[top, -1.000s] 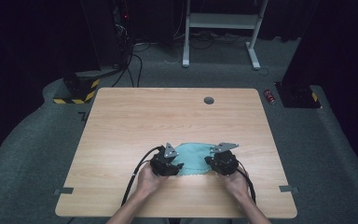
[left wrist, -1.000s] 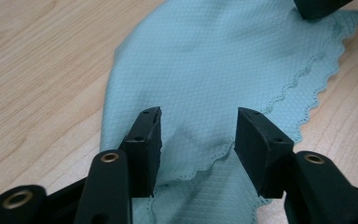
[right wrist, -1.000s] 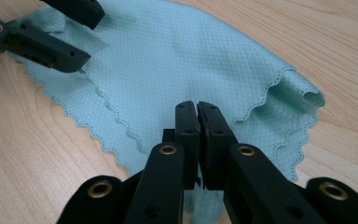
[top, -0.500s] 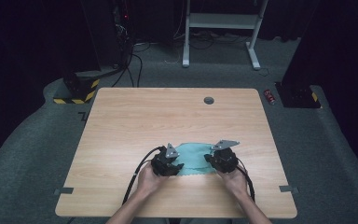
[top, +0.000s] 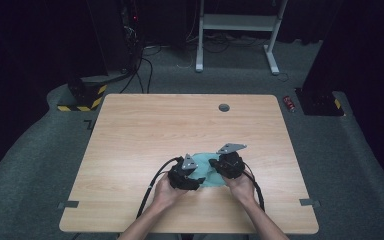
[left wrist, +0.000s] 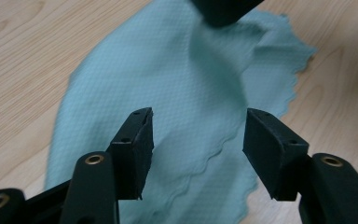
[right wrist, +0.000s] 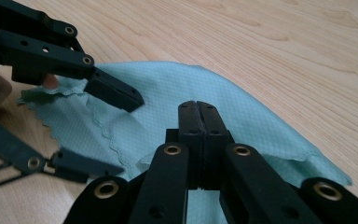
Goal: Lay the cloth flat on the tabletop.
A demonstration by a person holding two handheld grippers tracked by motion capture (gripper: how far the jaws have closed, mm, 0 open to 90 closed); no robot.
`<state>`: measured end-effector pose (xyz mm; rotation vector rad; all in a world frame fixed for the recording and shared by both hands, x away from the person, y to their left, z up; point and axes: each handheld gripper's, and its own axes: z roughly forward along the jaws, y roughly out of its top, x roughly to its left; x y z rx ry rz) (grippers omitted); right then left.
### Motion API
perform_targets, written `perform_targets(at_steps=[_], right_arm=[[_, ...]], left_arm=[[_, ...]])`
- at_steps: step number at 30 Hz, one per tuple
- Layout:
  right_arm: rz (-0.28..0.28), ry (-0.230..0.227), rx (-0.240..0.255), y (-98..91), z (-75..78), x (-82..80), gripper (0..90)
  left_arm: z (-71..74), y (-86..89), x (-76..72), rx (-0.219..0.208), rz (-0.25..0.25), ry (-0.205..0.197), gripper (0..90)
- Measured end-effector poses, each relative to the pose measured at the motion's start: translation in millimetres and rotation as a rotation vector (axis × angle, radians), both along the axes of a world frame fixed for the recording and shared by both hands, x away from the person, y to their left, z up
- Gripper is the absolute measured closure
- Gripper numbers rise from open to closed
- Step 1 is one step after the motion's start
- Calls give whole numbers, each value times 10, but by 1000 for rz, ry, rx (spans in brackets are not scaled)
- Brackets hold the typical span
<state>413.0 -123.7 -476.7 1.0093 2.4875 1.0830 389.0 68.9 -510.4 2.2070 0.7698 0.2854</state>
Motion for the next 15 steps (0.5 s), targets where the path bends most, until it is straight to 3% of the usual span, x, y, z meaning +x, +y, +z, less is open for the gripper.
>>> perform_targets(at_steps=[5, 13, 15], right_arm=[[-2, 4, 3, 58, -23, 8, 900], [5, -8, 16, 72, -13, -22, 898], [5, -8, 18, 63, -16, -27, 893]], left_arm=[[30, -105, 19, -7, -9, 11, 451], [41, -131, 96, -7, 11, 40, 844], [41, -115, 111, -18, 15, 51, 892]])
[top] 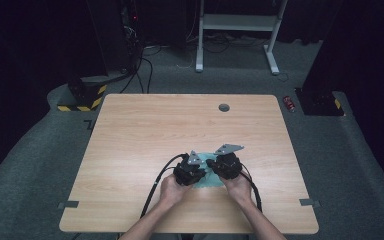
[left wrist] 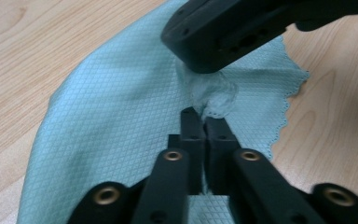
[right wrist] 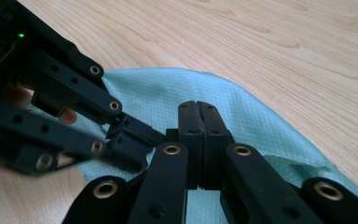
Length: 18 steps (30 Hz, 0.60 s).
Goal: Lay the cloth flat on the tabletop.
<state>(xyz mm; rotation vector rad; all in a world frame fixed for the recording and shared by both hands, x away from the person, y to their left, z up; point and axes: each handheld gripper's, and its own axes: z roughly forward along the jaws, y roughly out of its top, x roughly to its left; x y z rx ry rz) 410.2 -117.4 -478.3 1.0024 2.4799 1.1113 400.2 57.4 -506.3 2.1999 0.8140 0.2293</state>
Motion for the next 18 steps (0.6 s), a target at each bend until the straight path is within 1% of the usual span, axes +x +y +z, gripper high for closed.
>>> perform_targets(at_steps=[4, 6, 8, 10, 13, 15, 18], right_arm=[[-3, 1, 19, -26, -10, -14, 815], [-9, -8, 31, -43, -7, -33, 783], [-18, -21, 30, -66, -4, -62, 773], [-26, -32, 27, -94, -5, -91, 770], [-33, -45, 27, -148, -22, -137, 768], [-39, -50, 24, -184, -46, -168, 767], [-46, -45, 9, -232, -109, -198, 753]], left_arm=[[17, 54, 35, -26, 21, 17, 899], [26, 99, 64, -40, 38, 23, 899], [45, 141, 98, -35, 50, 26, 900], [80, 186, 135, -52, 65, 32, 900], [119, 229, 175, -63, 80, 30, 900], [128, 247, 198, -54, 86, 26, 900], [136, 272, 224, -48, 96, 23, 900]])
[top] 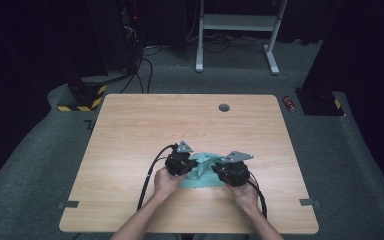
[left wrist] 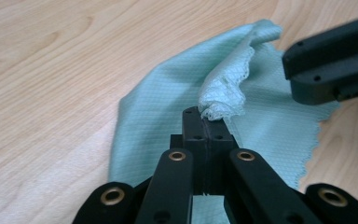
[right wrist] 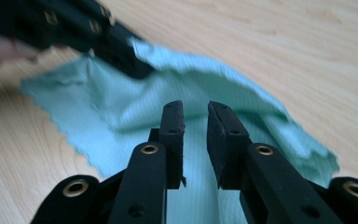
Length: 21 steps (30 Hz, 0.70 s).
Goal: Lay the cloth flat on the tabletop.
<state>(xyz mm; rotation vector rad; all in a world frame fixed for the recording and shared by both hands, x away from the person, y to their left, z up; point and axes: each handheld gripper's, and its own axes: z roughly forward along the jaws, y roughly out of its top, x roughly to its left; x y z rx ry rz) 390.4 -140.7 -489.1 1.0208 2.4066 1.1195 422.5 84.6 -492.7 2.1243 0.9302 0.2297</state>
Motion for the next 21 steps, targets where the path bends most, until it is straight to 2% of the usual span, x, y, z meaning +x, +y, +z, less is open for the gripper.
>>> perform_targets(at_steps=[8, 14, 18, 21], right_arm=[[-20, 37, -93, -57, -233, -74, 698], [-20, 35, -107, -70, -264, -95, 711], [-6, 26, -115, -68, -263, -105, 776], [10, 20, -125, -63, -261, -115, 871]], left_arm=[[21, 119, 90, -6, 40, 4, 900], [20, 248, 149, -21, 84, 13, 900], [22, 308, 166, -25, 106, 13, 900], [23, 340, 174, -22, 120, 11, 900]])
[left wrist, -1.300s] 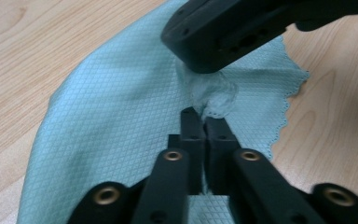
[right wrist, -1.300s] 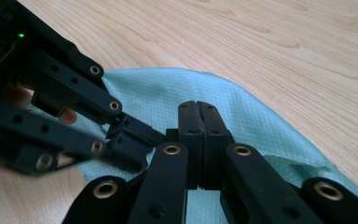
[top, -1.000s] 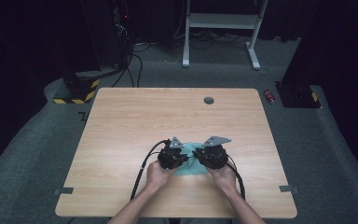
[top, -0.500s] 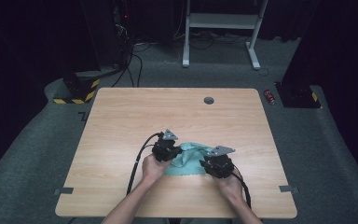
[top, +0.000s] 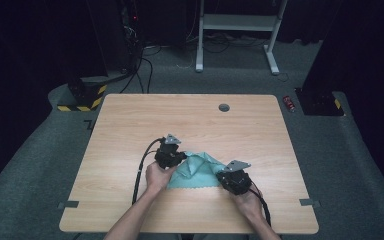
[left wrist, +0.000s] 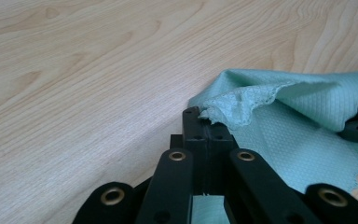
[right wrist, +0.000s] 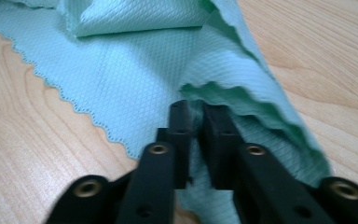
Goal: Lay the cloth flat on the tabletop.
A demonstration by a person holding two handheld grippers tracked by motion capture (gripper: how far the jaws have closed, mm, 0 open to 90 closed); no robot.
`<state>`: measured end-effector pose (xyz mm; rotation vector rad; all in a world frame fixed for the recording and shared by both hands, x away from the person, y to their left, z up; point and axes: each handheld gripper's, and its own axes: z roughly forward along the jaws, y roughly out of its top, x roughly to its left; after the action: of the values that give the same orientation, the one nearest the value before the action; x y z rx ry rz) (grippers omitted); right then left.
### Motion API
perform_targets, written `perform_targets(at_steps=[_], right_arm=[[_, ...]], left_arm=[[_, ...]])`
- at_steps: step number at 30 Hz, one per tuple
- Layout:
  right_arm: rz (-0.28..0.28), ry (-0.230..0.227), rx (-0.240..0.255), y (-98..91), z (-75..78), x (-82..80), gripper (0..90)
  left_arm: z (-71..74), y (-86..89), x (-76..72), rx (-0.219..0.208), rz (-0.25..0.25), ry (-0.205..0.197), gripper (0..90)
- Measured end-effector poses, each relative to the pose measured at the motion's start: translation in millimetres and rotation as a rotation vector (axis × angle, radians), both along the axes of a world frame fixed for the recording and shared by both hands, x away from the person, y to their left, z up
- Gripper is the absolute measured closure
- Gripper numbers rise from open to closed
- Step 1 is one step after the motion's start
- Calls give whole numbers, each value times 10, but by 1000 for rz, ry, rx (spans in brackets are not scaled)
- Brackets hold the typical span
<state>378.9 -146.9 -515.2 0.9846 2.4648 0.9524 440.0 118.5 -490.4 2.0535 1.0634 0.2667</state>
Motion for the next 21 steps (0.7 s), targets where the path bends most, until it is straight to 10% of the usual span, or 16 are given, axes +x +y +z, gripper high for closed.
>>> perform_targets(at_steps=[21], right_arm=[[11, -6, -1, -39, 29, -4, 900]], left_arm=[[-84, 356, 144, 45, 160, 34, 900]])
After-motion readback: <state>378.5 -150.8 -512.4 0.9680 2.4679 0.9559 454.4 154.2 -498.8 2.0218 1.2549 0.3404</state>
